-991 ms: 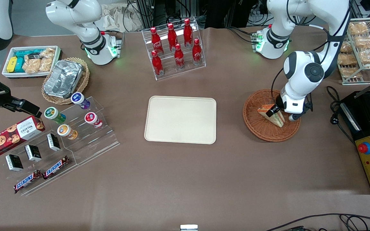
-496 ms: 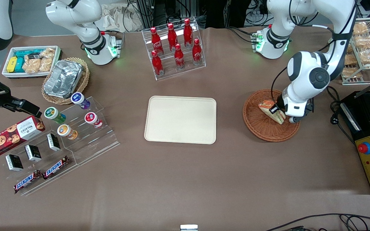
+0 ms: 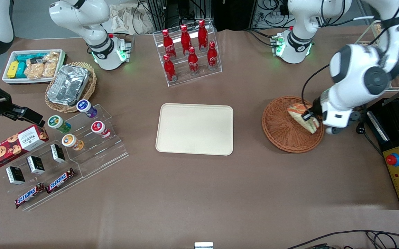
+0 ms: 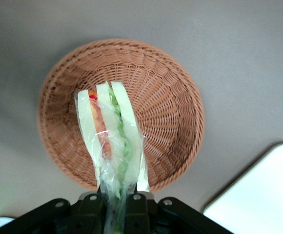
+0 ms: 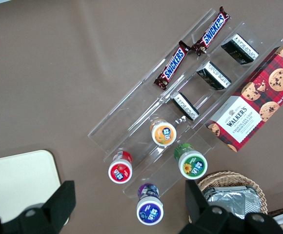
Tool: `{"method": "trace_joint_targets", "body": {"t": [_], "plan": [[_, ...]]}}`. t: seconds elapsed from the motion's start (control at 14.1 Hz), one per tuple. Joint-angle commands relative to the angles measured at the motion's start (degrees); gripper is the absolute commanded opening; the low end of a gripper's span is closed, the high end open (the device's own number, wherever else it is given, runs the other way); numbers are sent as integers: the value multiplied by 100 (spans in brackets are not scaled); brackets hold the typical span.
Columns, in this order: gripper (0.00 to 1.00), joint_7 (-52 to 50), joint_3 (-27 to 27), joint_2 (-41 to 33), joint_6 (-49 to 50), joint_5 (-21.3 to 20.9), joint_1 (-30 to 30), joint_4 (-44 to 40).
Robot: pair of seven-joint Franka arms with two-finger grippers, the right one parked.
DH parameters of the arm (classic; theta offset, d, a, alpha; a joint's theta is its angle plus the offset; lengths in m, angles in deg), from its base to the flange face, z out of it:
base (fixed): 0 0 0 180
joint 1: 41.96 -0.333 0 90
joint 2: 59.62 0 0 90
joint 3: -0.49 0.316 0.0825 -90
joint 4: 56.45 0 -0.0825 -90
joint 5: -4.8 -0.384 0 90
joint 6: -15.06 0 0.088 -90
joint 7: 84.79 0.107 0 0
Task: Place sandwich from basket to tray
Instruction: 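Lift the sandwich out of the basket with the left gripper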
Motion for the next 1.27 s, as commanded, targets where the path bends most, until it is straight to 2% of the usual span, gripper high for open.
{"method": "trace_joint_targets", "body": {"t": [0.0, 0.28, 0.78, 1.06, 1.2], "plan": [[0, 368, 40, -17, 784, -22, -75, -801], [0, 859, 120, -25, 1409, -30, -137, -1532], [0, 1318, 59, -175, 1551, -39, -58, -1515], [0, 1116, 6, 18, 1490, -258, 469, -1506], [0, 1046, 14, 219, 1411, -452, 933, -1550]]}}
